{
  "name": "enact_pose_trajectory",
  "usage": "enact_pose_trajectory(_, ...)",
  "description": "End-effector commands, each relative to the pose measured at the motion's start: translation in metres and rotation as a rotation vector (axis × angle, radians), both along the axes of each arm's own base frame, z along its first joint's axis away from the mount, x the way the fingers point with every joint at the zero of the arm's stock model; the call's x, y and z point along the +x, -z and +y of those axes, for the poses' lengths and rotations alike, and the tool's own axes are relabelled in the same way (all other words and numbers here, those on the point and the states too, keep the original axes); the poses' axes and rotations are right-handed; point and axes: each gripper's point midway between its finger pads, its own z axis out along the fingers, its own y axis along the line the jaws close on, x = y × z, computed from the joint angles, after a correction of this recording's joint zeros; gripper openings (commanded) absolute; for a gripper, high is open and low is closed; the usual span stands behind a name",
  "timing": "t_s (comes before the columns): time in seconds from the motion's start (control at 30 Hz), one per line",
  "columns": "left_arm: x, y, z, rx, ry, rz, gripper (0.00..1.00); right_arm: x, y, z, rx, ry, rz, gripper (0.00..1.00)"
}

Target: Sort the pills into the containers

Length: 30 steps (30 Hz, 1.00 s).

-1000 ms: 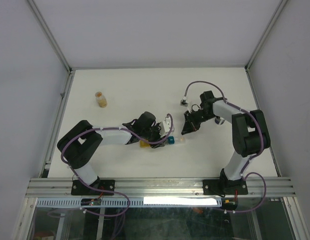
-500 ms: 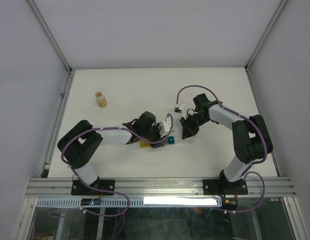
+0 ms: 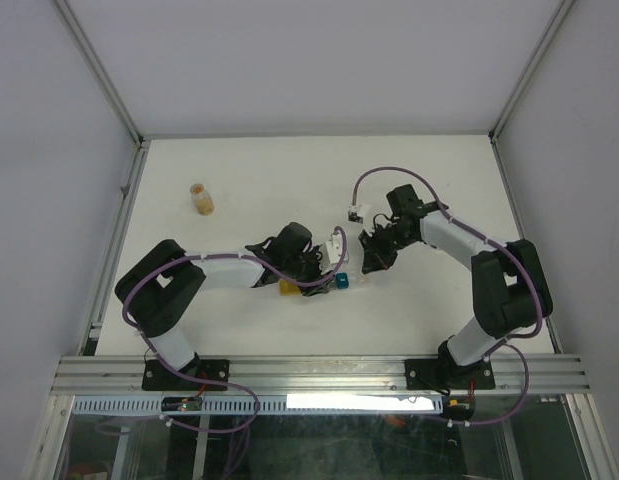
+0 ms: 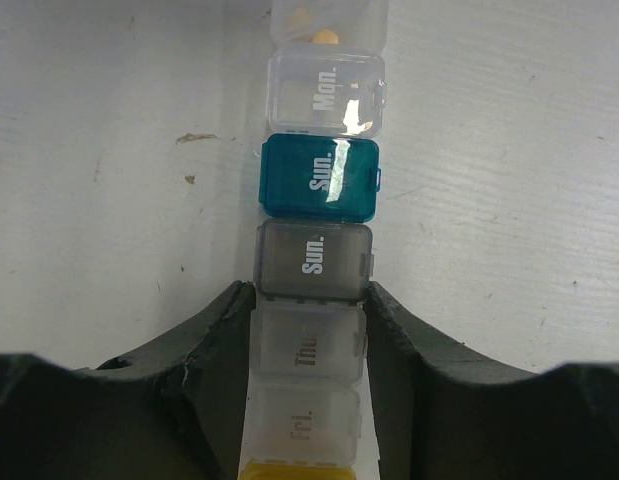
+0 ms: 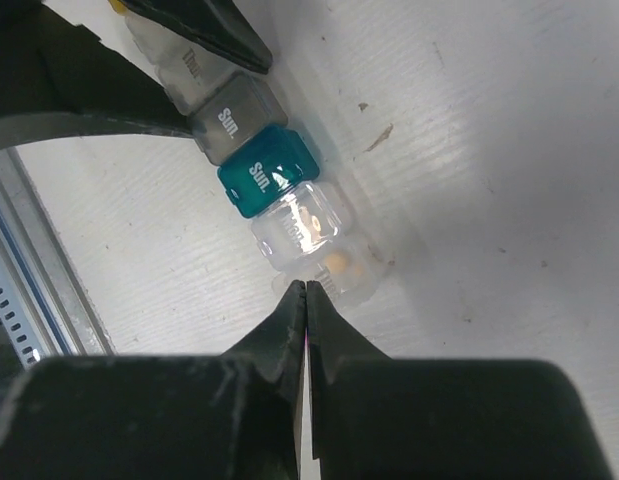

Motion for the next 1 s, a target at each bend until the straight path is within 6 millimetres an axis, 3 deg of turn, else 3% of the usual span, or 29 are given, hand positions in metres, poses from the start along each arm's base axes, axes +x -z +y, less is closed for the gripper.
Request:
enact_pose_trajectory(0.0, 0.006, -0.014, -0.014, -0.056, 0.038, -0.016, 0.44, -0.005, 0.038, -0.009, -0.129, 0.017, 0.062, 0.00)
enact_pose_trajectory(0.07, 0.006, -0.014, -0.014, -0.055, 0.037, -0.014, 0.44, -0.007, 0.062, -0.021, -0.234, 0.039, 0.114, 0.00)
enact_pose_trajectory(0.13, 0.005, -0.015, -0.014, -0.057, 0.039, -0.014, 0.43, -0.004, 0.070, -0.026, -0.279, 0.060, 0.129, 0.00)
enact_pose_trajectory(0.2, 0.005, -0.015, -0.014, -0.057, 0.040, -0.014, 0.43, 0.003, 0.061, -0.024, -0.248, 0.079, 0.098, 0.00)
enact_pose_trajectory(0.33, 0.006, -0.017, -0.015, -0.061, 0.042, -0.016, 0.44, -0.001, 0.018, -0.004, -0.037, 0.017, 0.051, 0.00)
enact_pose_trajectory(0.4, 0.006, -0.020, -0.016, -0.068, 0.041, -0.016, 0.46, -0.004, -0.010, 0.005, 0.094, -0.025, 0.016, 0.10)
enact_pose_trajectory(0.5, 0.007, -0.030, -0.021, -0.096, 0.042, -0.015, 0.60, -0.009, -0.043, 0.009, 0.220, -0.079, -0.076, 0.41)
enact_pose_trajectory(0.63, 0.013, -0.052, -0.032, -0.169, 0.008, -0.030, 0.78, -0.009, -0.058, 0.008, 0.258, -0.123, -0.218, 0.70)
enact_pose_trajectory(0.8, 0.014, -0.087, -0.029, -0.271, -0.024, -0.110, 0.99, -0.017, -0.065, 0.008, 0.317, -0.240, -0.428, 0.86)
enact_pose_trajectory(0.97, 0.008, -0.141, -0.003, -0.453, -0.148, -0.203, 0.99, -0.029, -0.055, 0.005, 0.321, -0.466, -0.710, 0.99)
